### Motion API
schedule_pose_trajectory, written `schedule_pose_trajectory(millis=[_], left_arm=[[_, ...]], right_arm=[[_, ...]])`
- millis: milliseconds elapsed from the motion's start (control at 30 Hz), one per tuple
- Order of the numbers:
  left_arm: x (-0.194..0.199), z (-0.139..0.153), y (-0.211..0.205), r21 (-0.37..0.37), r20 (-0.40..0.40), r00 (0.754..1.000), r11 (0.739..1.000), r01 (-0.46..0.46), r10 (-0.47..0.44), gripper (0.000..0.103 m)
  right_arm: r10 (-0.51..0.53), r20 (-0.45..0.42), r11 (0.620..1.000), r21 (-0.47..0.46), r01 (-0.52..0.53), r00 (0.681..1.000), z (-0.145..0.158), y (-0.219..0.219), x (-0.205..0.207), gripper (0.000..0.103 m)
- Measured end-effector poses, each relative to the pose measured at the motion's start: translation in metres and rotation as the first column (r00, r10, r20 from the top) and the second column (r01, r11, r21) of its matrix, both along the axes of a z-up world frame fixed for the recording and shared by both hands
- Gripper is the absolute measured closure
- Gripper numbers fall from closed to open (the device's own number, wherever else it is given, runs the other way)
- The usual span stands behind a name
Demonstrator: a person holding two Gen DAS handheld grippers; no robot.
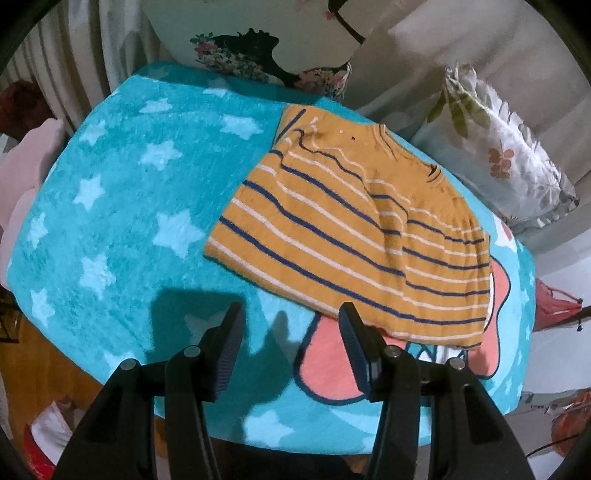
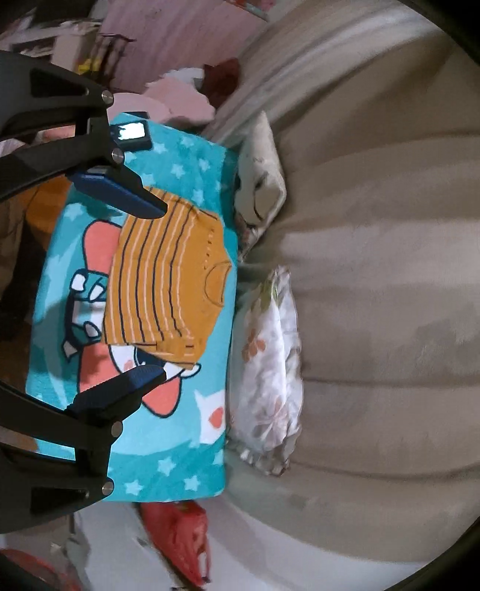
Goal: Fold small clothes
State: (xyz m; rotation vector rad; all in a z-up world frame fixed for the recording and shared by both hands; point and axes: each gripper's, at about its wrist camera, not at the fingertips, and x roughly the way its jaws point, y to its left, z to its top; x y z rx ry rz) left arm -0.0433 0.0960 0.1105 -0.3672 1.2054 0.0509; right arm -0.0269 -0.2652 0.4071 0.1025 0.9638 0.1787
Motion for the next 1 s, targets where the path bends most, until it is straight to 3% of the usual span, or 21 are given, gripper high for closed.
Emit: schedule_pose_trajectory(millis=[200, 367, 467, 533, 600, 633, 700, 800, 933, 1000], left_arm=[[-0.004, 0.004, 0.003, 0.026, 0.007, 0.999, 0.999, -0.035, 0.034, 0.052], [-0.004, 0.002, 0.014, 0.053, 0.020, 0.998, 0.997, -0.064, 0.063, 0.052], [0.001, -0.005, 0.028, 0.078, 0.038, 0.997, 0.994, -0.075, 0.072, 0.052], [0.007, -0.012, 0.038, 0.078, 0.050, 0.996, 0.994, -0.071, 0.067, 0.052], [0.015, -0.019, 0.046, 0.069, 0.060, 0.996, 0.996, -0.063, 0.059, 0.052], [0.021, -0.025, 0.052, 0.062, 0.063, 0.997, 0.996, -0.058, 0.054, 0.052], [0.031, -0.035, 0.063, 0.047, 0.055, 0.997, 0.997, -0.059, 0.056, 0.052], [0.047, -0.053, 0.078, -0.003, 0.027, 0.998, 0.999, -0.048, 0.048, 0.052], [0.061, -0.078, 0.087, -0.097, 0.000, 1.000, 0.995, -0.003, 0.003, 0.048], [0.068, -0.087, 0.083, -0.130, 0.001, 0.999, 0.991, 0.041, -0.041, 0.048]], right_arm=[[0.058, -0.016, 0.998, -0.038, -0.059, 0.998, -0.009, -0.001, 0.002, 0.018], [-0.013, -0.134, 0.999, -0.051, 0.006, 0.991, -0.036, -0.023, 0.006, 0.018], [0.063, -0.114, 0.997, 0.044, -0.058, 0.992, -0.054, -0.037, -0.001, 0.016], [0.103, -0.143, 0.993, 0.066, -0.095, 0.984, -0.097, -0.050, 0.003, 0.010], [0.135, -0.239, 0.977, 0.196, -0.088, 0.962, -0.151, -0.063, 0.010, 0.010], [0.097, -0.312, 0.948, 0.318, 0.008, 0.945, -0.198, -0.080, 0.012, 0.010], [0.062, -0.405, 0.894, 0.429, 0.129, 0.912, -0.267, -0.093, 0.011, 0.014], [-0.020, -0.487, 0.836, 0.470, 0.281, 0.873, -0.348, -0.103, 0.001, 0.015], [-0.130, -0.518, 0.725, 0.531, 0.438, 0.845, -0.403, -0.112, -0.016, 0.015], [-0.170, -0.507, 0.710, 0.531, 0.462, 0.845, -0.408, -0.111, -0.019, 0.015]])
